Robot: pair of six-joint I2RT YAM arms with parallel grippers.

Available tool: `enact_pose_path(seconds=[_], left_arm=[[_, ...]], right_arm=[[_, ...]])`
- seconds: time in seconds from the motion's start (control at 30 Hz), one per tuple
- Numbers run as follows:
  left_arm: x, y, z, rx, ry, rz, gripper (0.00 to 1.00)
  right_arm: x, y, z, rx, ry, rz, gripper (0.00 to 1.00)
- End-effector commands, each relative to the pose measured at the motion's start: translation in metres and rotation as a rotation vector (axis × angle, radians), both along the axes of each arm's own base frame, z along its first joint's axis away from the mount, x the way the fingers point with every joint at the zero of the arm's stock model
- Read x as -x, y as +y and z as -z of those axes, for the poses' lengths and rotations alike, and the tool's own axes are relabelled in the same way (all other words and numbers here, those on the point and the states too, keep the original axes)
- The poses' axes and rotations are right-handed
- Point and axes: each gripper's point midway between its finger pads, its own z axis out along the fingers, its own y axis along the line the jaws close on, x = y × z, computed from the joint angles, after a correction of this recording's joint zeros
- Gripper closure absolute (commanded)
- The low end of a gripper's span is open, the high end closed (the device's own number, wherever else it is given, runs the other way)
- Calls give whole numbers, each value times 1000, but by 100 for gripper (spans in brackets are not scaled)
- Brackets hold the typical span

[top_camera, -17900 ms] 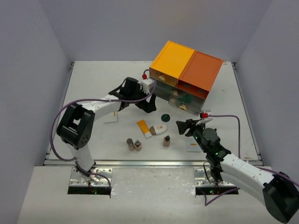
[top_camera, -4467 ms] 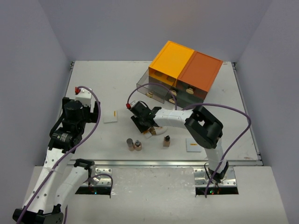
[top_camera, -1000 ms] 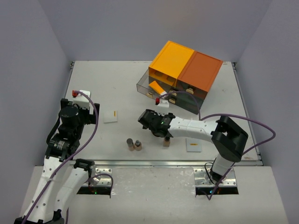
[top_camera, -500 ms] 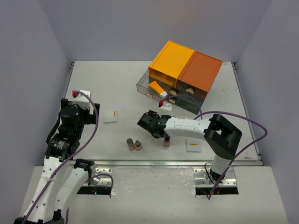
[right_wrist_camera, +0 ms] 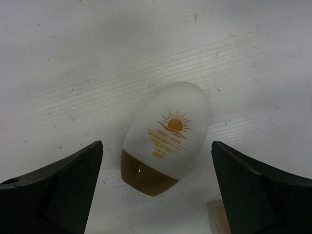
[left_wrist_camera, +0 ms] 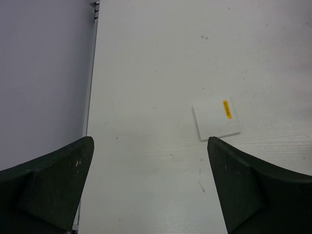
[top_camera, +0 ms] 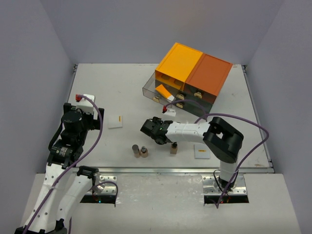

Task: Organize the makeup

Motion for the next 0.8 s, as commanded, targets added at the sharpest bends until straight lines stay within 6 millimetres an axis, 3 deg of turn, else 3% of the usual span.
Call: enact_pose_path(seconds=[0.0, 0.3, 0.77], left_arm=[[-5, 0, -17, 10, -59, 4, 0], [-5, 0, -22, 13, -69, 3, 0], [-4, 0, -22, 12, -68, 2, 0]], right_arm=[[-13, 4, -7, 7, -55, 25, 8], [-16, 16, 11, 60, -11, -36, 12], [-21, 25, 19, 91, -23, -164, 34]])
